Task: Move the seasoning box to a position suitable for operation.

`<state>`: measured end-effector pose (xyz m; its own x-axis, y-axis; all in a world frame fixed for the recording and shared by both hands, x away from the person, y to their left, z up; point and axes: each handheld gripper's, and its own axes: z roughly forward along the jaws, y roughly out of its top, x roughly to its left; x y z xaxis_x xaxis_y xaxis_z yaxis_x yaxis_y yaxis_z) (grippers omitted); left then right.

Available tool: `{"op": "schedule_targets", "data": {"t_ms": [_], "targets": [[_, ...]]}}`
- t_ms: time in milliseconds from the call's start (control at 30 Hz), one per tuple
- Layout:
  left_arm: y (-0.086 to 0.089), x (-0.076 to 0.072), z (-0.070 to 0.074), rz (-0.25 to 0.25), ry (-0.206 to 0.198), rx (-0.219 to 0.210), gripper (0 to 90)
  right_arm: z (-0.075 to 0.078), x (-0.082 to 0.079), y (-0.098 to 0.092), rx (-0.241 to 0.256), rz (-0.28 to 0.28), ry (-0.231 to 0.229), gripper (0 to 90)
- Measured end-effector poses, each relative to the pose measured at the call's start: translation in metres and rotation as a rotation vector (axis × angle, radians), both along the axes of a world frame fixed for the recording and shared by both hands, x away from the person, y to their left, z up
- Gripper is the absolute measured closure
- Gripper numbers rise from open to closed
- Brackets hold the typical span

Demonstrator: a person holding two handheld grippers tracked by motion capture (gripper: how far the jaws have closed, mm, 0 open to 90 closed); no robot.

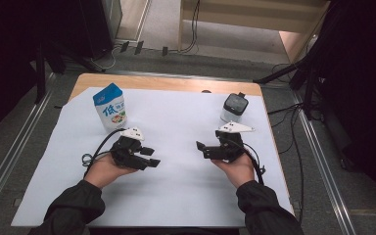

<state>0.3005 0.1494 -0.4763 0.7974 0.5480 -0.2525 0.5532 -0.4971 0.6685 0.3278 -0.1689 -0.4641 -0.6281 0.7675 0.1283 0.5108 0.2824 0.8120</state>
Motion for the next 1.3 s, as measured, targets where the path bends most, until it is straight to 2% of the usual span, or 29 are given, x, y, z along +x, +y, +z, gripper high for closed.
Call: {"op": "schedule_targets", "data": {"t_ms": [100, 133, 167, 200, 300, 467, 533, 667, 767, 867, 933, 1000, 1067, 1100, 1133, 1300], "targets": [[-0.001, 0.0, 0.0, -0.008, -0.004, 0.002, 43.2, 0.001, -0.001, -0.001, 0.009, -0.006, -0.007, 17.2], [0.0, -0.001, 0.001, -0.011, -0.011, -0.016, 43.3, 0.003, -0.003, -0.003, 0.017, -0.005, -0.02, 19.3], [0.0, -0.001, 0.001, -0.011, -0.011, -0.016, 43.2, 0.003, -0.003, -0.003, 0.017, -0.005, -0.02, 19.3], [0.001, -0.001, 0.003, -0.01, -0.019, -0.021, 42.7, 0.005, -0.005, -0.005, 0.029, -0.001, -0.036, 20.8], [0.003, -0.002, 0.005, 0.008, -0.037, -0.029, 40.7, 0.006, -0.006, -0.006, 0.035, 0.01, -0.041, 22.6], [0.005, 0.001, 0.006, 0.011, 0.009, -0.043, 40.5, 0.006, -0.009, -0.009, 0.025, 0.02, -0.037, 23.1], [0.004, 0.002, 0.006, 0.007, 0.014, -0.037, 36.7, 0.005, -0.011, -0.011, 0.01, 0.011, -0.035, 23.0], [0.002, 0.004, 0.004, 0.001, 0.018, -0.037, 34.8, 0.004, -0.012, -0.014, 0.007, 0.0, -0.038, 23.4], [0.0, 0.006, 0.002, -0.006, -0.004, -0.024, 33.2, 0.004, -0.014, -0.017, 0.002, -0.019, -0.037, 23.8], [0.0, 0.007, 0.003, 0.005, -0.015, -0.029, 35.5, 0.004, -0.014, -0.021, -0.002, -0.039, -0.04, 23.8], [0.002, 0.008, 0.005, 0.0, -0.025, -0.048, 40.3, 0.003, -0.014, -0.025, -0.005, -0.053, -0.041, 24.3], [0.004, 0.007, 0.006, 0.002, -0.034, -0.06, 41.4, 0.003, -0.014, -0.026, -0.002, -0.058, -0.038, 24.6], [0.005, 0.008, 0.008, -0.004, -0.009, -0.08, 45.7, 0.003, -0.014, -0.028, -0.006, -0.069, -0.045, 25.7], [0.006, 0.008, 0.009, -0.01, -0.009, -0.077, 45.7, 0.003, -0.014, -0.028, -0.006, -0.069, -0.045, 25.7], [0.006, 0.006, 0.012, -0.013, -0.034, -0.063, 48.0, 0.002, -0.013, -0.03, -0.013, -0.076, -0.048, 26.4], [0.007, 0.006, 0.012, -0.012, -0.039, -0.063, 47.7, 0.001, -0.01, -0.033, -0.033, -0.101, -0.05, 27.1]]}}
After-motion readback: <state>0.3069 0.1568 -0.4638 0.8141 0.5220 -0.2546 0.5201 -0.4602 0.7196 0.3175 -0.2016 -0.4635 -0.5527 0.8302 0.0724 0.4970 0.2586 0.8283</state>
